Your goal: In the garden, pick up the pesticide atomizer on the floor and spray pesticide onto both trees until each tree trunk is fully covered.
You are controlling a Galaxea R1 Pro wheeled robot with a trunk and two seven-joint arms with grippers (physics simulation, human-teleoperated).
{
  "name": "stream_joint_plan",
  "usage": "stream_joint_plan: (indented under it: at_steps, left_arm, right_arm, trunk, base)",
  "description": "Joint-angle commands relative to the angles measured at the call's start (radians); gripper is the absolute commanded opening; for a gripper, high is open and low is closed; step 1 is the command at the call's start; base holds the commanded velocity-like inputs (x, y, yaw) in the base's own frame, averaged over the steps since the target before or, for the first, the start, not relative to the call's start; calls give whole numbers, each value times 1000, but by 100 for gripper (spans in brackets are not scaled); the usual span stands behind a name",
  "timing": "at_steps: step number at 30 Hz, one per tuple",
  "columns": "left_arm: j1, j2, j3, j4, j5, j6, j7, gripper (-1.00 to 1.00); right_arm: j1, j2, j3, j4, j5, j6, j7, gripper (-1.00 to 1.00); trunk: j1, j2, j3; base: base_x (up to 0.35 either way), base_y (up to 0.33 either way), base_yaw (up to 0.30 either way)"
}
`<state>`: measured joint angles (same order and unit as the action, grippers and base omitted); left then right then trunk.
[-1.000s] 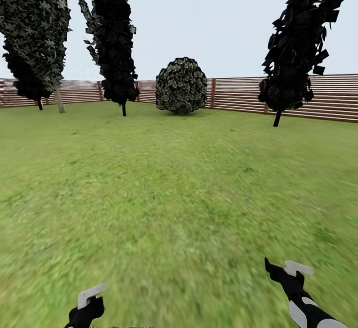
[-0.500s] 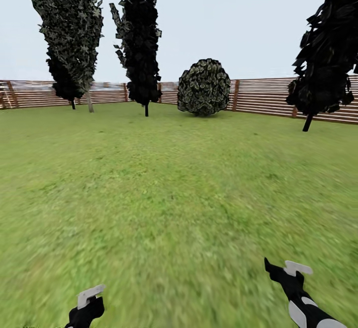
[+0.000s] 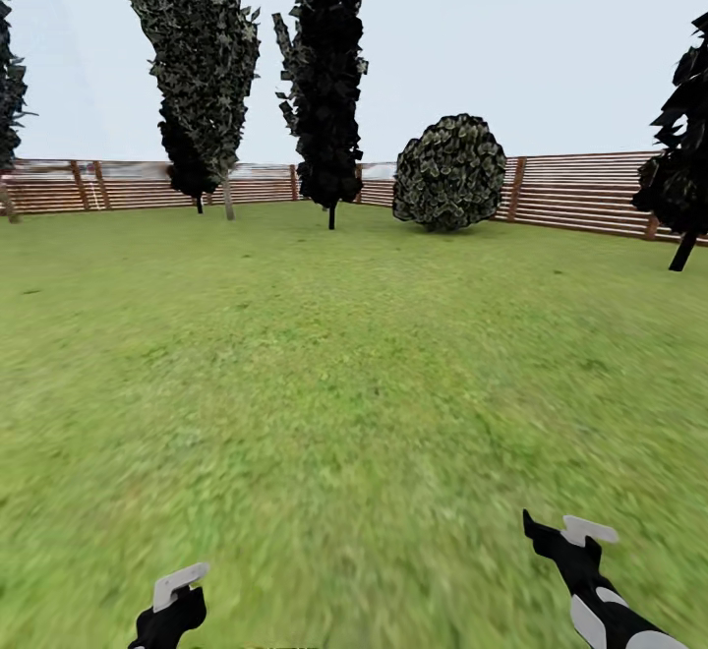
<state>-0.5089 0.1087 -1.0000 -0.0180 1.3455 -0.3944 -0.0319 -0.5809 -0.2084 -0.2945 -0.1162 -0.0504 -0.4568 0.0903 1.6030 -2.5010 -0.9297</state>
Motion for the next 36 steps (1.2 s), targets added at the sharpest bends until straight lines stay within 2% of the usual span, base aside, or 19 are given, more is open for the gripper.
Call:
stream_joint_plan:
  at_steps: [1, 18, 20, 34, 36]
  left_arm:
    - [0, 0, -6, -1, 11, -1, -3, -100]
    - [0, 0, -6, -1, 11, -1, -3, -100]
    - [0, 0, -6, -1, 11, -1, -3, -100]
    - [0, 0, -6, -1, 11, -1, -3, -100]
    - [0, 0, -6, -1, 11, -1, -3, -100]
  right_arm:
    - [-1, 0, -6, 1, -5, -3, 9, 100]
    - [0, 0, -6, 1, -6, -3, 9, 100]
    - [0, 0, -6, 1, -5, -3, 9, 100]
    - [0, 0, -6, 1, -6, -3, 9, 100]
    - [-1, 0, -6, 1, -6, -3, 9, 100]
  trunk:
    - [0, 0, -1]
    - [0, 0, -1]
    - [-1, 0, 7]
    - [-1, 0, 7]
    - [-2, 1, 14]
  base:
    - [0, 0, 287]
    - [0, 0, 287]
    - [0, 0, 287]
    - [0, 0, 287]
    - [0, 0, 287]
